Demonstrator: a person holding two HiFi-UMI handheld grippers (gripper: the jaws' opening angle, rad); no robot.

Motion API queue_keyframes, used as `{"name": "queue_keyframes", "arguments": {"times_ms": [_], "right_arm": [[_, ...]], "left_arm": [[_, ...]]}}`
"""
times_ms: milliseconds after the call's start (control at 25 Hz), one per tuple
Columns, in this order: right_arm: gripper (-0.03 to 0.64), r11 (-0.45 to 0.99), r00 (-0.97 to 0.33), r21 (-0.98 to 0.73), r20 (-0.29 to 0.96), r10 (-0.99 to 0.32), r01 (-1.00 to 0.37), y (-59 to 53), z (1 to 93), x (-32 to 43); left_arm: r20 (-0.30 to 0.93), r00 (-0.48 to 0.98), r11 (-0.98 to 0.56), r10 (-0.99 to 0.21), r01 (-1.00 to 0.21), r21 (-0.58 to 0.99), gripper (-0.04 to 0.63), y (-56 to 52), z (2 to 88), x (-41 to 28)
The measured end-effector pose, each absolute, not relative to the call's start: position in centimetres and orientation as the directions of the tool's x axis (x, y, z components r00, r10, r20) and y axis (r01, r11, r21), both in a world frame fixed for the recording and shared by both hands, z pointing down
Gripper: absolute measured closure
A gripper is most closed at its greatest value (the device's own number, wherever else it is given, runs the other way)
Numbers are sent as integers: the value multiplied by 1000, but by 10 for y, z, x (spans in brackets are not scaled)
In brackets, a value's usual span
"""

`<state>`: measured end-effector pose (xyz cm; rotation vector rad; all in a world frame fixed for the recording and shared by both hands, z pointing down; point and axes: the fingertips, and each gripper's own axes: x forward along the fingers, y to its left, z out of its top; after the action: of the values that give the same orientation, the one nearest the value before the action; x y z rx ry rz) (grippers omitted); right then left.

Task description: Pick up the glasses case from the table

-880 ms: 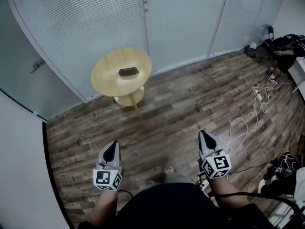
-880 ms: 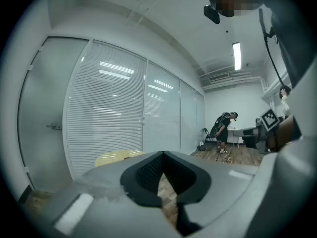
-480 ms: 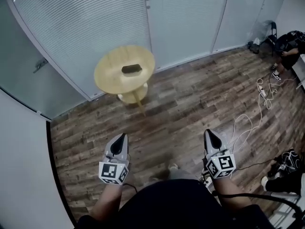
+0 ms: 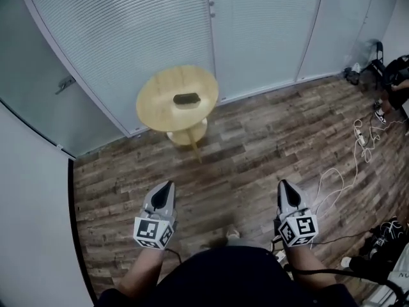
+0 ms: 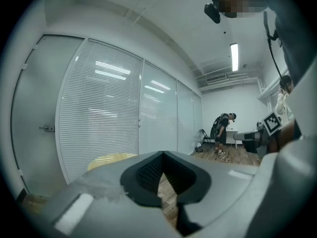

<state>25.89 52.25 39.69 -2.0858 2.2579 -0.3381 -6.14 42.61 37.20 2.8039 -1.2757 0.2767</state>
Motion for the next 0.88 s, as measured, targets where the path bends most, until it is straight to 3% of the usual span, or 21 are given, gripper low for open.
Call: {"name": "queue_keyframes", "arguments": {"times_ms": [320,880], "right_arm": [[609,159,-178,-199,83,-981,-967,486,400,283],[609,231,-255,-187,115,-960,-955,379,410,269]], "left_arm": [[147,594,-607,-791,-792,-67,592,413,362,-40],[166,510,-524,-844,-850,-51,592,335,371,-69]]}}
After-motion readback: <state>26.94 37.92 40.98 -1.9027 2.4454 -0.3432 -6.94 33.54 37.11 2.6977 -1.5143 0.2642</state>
